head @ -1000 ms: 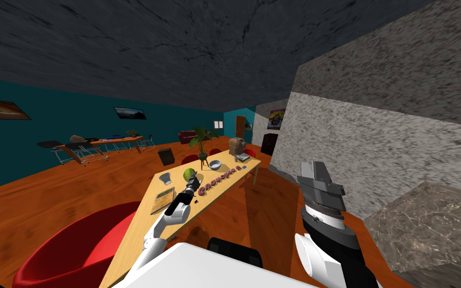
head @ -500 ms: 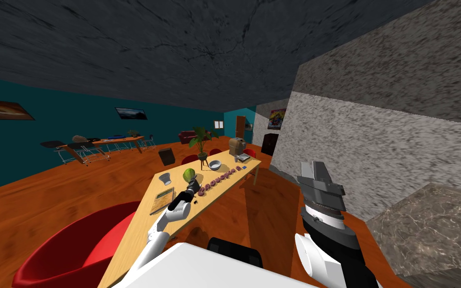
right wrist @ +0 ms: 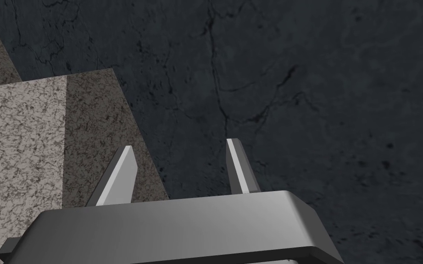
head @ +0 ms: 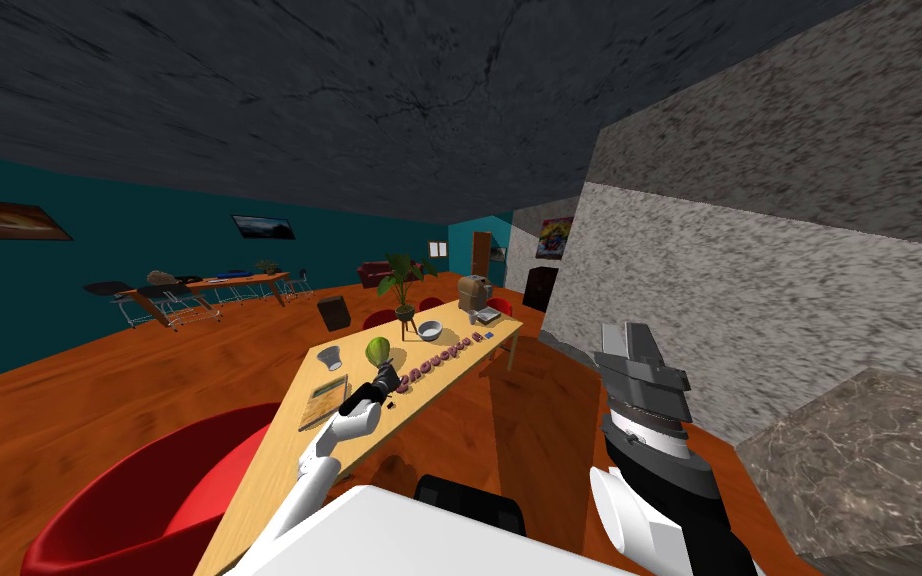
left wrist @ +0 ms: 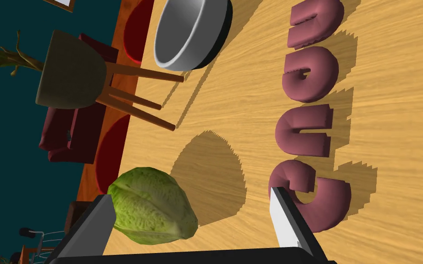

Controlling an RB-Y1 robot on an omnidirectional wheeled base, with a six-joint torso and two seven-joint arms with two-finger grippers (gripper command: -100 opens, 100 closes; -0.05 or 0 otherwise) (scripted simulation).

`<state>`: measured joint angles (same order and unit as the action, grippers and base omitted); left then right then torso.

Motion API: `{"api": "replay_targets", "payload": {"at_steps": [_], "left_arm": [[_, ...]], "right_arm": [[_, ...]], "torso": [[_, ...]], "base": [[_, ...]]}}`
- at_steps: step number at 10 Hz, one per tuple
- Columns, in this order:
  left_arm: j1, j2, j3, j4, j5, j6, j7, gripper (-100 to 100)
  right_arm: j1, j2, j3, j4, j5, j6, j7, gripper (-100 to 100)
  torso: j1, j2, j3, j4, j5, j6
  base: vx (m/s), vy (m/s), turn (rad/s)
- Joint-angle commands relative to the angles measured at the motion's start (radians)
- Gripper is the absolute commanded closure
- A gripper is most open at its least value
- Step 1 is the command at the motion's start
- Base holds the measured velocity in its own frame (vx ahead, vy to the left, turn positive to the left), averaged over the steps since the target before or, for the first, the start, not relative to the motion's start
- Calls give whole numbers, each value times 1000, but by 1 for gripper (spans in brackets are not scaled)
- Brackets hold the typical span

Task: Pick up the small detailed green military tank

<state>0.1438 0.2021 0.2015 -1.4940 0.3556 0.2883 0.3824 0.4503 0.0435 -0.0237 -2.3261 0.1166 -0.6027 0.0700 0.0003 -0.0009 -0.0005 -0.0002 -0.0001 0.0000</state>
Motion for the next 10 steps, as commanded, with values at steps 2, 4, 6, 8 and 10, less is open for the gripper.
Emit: {"api": "replay_targets", "payload": {"at_steps": [2,4,6,8,10], "left_arm": [[-24,5,6,45,15,65,26,-100],[-43,11,10,80,28,114,49,-100],[-62,17,12,114,40,162,71,-100],[-81,23,14,147,52,209,92,-100],[-99,29,15,179,64,254,112,-100]], "right_arm": [[0,0,0,0,0,0,0,0],[0,0,0,0,0,0,0,0],[0,0,0,0,0,0,0,0],[0,0,0,0,0,0,0,0],[0,0,0,0,0,0,0,0]], "torso": [[0,0,0,0,0,0],[1,0,0,0,0,0],[1,0,0,0,0,0],[1,0,0,0,0,0],[1,0,0,0,0,0]], "base": [[10,4,2],[7,8,0],[8,11,-2],[6,12,-4],[5,14,-5]]}}
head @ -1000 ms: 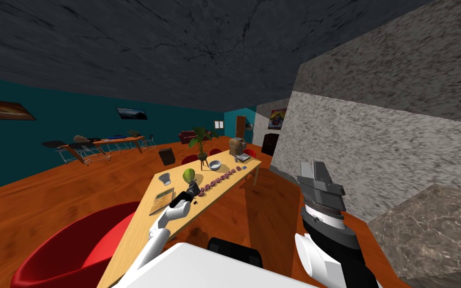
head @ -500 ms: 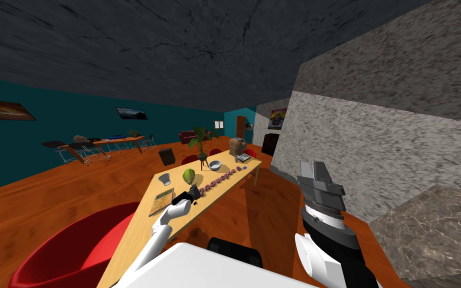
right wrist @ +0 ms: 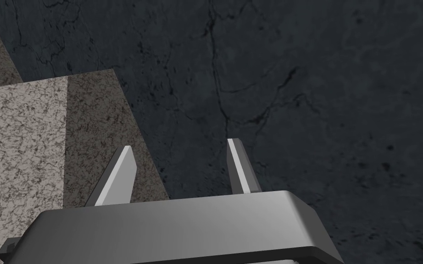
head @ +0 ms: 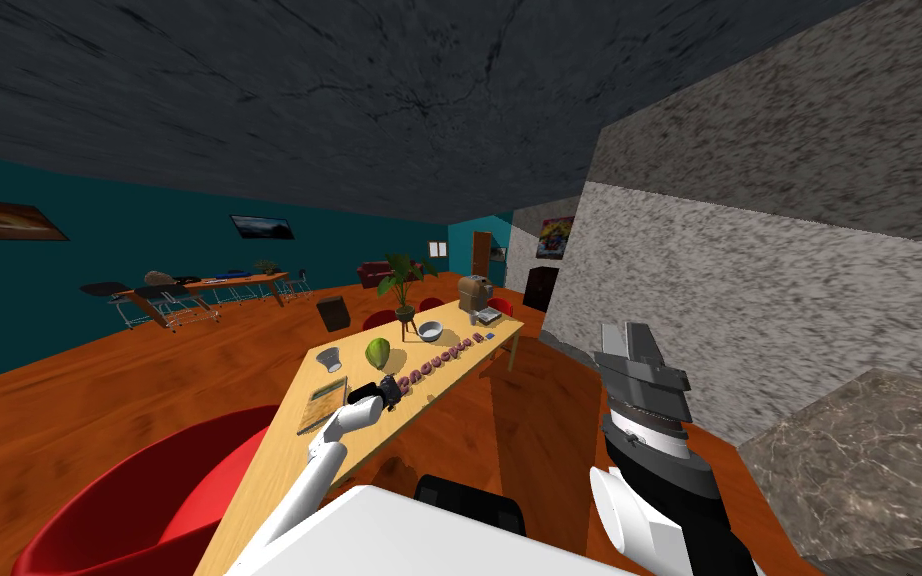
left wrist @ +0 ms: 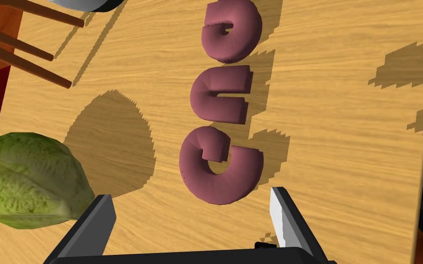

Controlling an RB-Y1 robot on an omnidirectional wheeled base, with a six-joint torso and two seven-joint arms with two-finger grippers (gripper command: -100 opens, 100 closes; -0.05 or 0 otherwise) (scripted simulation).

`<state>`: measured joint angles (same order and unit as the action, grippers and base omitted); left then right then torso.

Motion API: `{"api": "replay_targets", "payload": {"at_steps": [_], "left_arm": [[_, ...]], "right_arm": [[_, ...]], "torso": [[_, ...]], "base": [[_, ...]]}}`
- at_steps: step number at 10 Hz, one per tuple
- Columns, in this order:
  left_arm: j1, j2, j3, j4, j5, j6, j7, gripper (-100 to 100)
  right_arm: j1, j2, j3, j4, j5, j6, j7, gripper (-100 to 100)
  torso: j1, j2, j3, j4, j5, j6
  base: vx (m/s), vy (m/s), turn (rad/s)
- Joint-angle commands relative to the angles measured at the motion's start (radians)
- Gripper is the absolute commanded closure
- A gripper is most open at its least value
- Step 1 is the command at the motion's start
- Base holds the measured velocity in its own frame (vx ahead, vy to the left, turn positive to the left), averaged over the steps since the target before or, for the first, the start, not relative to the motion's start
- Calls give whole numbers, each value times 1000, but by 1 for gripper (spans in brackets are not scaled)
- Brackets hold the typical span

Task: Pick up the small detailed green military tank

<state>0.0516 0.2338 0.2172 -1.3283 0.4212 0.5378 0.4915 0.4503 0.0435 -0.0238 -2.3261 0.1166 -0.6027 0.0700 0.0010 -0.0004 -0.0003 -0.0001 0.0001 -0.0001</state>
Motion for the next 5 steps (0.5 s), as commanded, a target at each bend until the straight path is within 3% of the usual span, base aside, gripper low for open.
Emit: {"api": "replay_targets", "payload": {"at_steps": [1,5], "left_arm": [[-24,3,-1,44,9,49,22,-100],[-57,19,-3,101,28,131,57,-100]], "right_arm": [[0,0,0,0,0,0,0,0],[0,0,0,0,0,0,0,0]], "torso": [[0,0,0,0,0,0],[1,0,0,0,0,0]], "base": [[3,19,-8],[5,25,-11]]}}
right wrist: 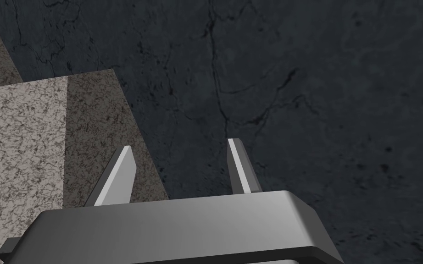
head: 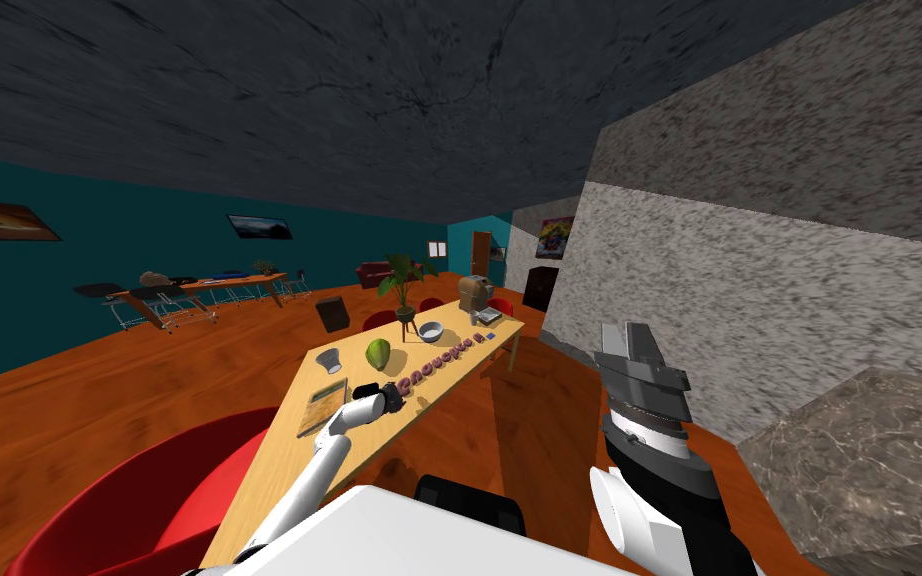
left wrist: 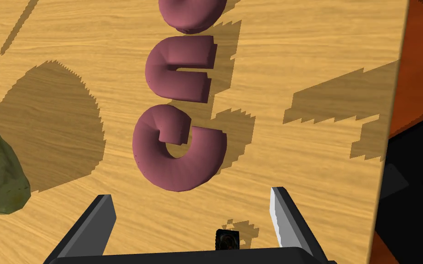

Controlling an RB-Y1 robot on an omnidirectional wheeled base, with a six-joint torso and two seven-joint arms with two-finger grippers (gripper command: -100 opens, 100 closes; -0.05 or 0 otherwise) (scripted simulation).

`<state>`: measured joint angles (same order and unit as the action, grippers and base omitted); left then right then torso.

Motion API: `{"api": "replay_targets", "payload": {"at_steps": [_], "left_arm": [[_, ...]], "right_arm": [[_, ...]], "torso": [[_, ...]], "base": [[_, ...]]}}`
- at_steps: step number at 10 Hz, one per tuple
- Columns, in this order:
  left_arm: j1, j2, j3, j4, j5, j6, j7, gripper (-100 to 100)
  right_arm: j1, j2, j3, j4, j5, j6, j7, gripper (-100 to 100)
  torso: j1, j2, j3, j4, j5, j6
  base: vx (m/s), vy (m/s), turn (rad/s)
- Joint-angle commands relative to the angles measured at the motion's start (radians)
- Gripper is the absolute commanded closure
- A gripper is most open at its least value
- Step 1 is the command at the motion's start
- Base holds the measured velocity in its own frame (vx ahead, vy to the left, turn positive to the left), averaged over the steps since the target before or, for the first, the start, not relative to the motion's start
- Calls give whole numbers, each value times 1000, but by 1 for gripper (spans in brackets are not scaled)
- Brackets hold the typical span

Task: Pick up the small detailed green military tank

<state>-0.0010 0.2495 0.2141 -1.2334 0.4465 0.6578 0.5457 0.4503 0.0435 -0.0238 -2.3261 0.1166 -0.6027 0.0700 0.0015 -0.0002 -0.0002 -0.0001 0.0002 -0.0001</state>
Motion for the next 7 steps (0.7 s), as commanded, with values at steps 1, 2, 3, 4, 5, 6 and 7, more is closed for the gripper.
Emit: {"api": "replay_targets", "payload": {"at_steps": [1,2,3,4,5,6,7], "left_arm": [[-20,11,-2,31,12,50,19,-100],[-34,21,-5,55,20,77,34,-100],[-34,21,-5,55,20,85,34,-100],[-47,30,-8,77,27,119,47,-100],[-59,40,-11,97,34,150,60,-100],[-71,49,-14,116,40,178,71,-100],[-81,57,-17,132,46,204,81,-100]], "right_arm": [[0,0,0,0,0,0,0,0],[0,0,0,0,0,0,0,0],[0,0,0,0,0,0,0,0],[0,0,0,0,0,0,0,0],[0,0,0,0,0,0,0,0],[0,0,0,0,0,0,0,0],[0,0,0,0,0,0,0,0]], "torso": [[0,0,0,0,0,0],[0,0,0,0,0,0],[1,0,0,0,0,0],[1,0,0,0,0,0],[0,0,0,0,0,0],[1,0,0,0,0,0],[1,0,0,0,0,0]], "base": [[0,22,-13],[2,34,-22],[3,28,-11],[3,24,-11],[0,33,-21],[-3,39,-24],[-3,44,-22]]}}
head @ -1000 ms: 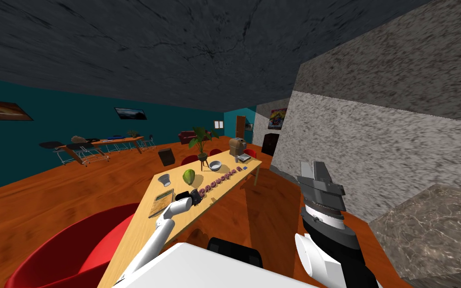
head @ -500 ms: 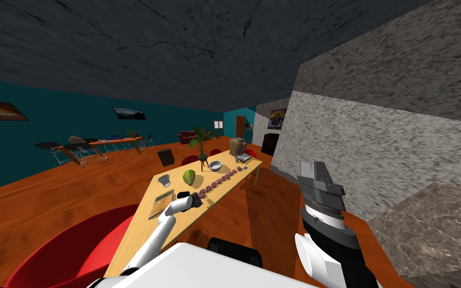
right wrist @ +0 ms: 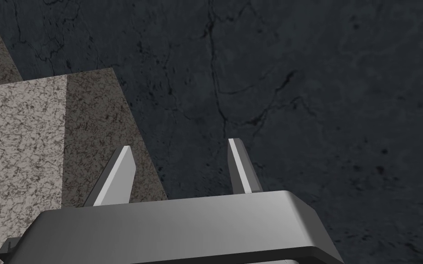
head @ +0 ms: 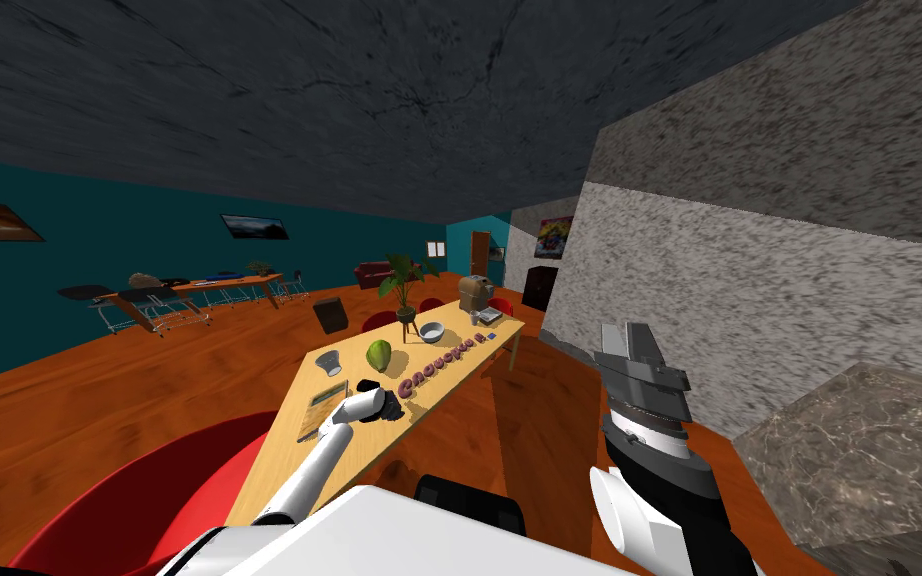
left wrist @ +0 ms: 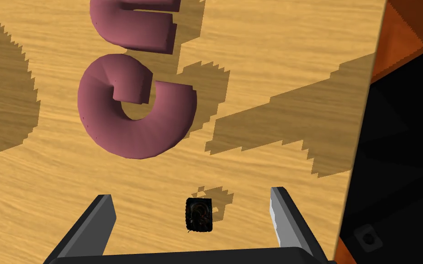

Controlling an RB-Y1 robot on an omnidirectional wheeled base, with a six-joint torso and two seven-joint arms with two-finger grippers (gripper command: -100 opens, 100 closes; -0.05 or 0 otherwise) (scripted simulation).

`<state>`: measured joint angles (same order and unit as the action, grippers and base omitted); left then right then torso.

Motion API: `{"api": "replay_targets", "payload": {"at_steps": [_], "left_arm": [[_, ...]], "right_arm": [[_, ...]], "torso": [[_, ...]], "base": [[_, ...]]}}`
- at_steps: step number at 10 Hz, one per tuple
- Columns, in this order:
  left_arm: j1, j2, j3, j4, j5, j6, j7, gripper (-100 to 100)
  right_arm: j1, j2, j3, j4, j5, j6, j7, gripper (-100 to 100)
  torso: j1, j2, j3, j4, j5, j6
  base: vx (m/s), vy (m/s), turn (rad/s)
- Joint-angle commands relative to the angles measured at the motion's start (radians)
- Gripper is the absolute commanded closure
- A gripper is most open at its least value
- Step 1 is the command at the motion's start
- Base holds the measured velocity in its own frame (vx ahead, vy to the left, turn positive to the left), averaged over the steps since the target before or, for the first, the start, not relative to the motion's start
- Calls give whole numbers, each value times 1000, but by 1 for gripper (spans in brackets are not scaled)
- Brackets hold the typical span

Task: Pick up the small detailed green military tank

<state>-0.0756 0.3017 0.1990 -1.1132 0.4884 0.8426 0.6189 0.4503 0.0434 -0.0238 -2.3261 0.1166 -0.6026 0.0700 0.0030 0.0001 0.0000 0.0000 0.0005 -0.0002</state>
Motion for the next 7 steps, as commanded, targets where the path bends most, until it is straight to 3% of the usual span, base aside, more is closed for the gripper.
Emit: {"api": "replay_targets", "payload": {"at_steps": [1,4,5,6,7], "left_arm": [[-15,13,-5,25,9,41,16,-100],[-37,32,-13,59,21,97,38,-100],[-35,28,-11,58,19,80,30,-100],[-36,29,-12,60,20,83,32,0],[-37,13,-8,92,12,49,26,-100]], "right_arm": [[0,0,0,0,0,0,0,0],[0,0,0,0,0,0,0,0],[0,0,0,0,0,0,0,0],[0,0,0,0,0,0,0,0],[0,0,0,0,0,0,0,0]], "torso": [[0,0,0,0,0,0],[-1,0,0,0,0,0],[-1,0,0,0,0,0],[-2,0,0,0,0,0],[-3,0,0,0,-1,0]], "base": [[4,42,-19],[0,31,-16],[0,12,-4],[0,0,0],[18,22,-52]]}}
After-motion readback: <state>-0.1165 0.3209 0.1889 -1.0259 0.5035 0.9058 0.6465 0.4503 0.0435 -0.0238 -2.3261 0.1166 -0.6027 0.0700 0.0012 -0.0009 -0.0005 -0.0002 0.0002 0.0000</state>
